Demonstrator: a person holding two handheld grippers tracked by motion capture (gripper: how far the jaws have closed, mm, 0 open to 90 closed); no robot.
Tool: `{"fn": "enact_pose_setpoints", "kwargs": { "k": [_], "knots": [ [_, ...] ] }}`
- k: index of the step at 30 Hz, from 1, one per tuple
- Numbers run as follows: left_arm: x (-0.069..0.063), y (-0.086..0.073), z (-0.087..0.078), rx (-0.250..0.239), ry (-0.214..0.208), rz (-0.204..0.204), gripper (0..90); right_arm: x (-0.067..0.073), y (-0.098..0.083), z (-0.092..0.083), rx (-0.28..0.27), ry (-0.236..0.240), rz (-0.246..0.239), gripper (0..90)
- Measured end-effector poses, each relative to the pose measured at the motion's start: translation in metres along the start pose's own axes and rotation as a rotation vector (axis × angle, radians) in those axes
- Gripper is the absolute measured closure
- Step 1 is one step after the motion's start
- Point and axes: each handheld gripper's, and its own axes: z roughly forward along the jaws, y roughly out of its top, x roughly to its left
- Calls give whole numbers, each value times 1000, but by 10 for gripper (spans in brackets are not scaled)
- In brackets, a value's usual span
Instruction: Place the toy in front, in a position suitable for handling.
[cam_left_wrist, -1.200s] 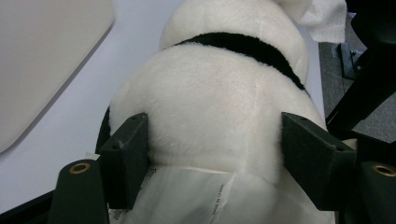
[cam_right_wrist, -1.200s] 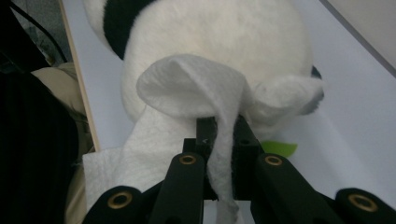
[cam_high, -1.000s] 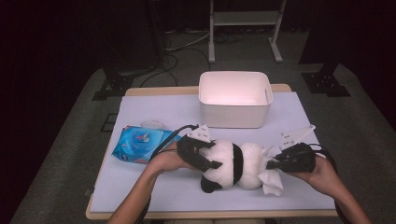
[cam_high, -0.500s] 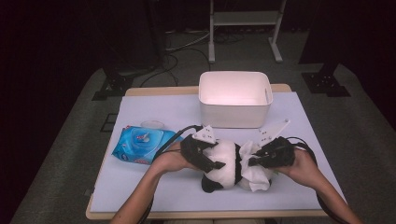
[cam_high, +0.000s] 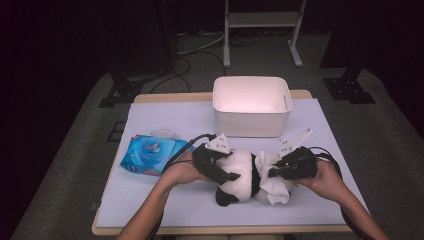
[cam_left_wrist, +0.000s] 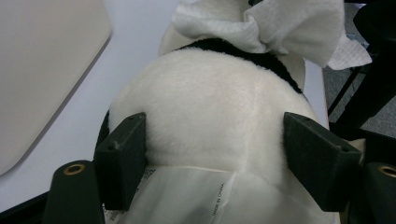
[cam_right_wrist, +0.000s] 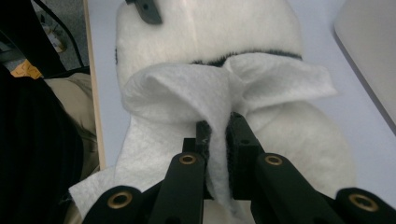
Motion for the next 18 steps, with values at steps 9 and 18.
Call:
{"fn": "enact_pose_setpoints", "kwargs": {
  "k": [9, 18],
  "knots": [
    [0, 0, -5, -15, 1, 1, 189, -5, -12, -3, 0, -26, 26, 844],
    [-5, 0, -13, -3, 12, 13, 143, -8, -16, -6, 6, -40, 41, 844]
  ]
}}
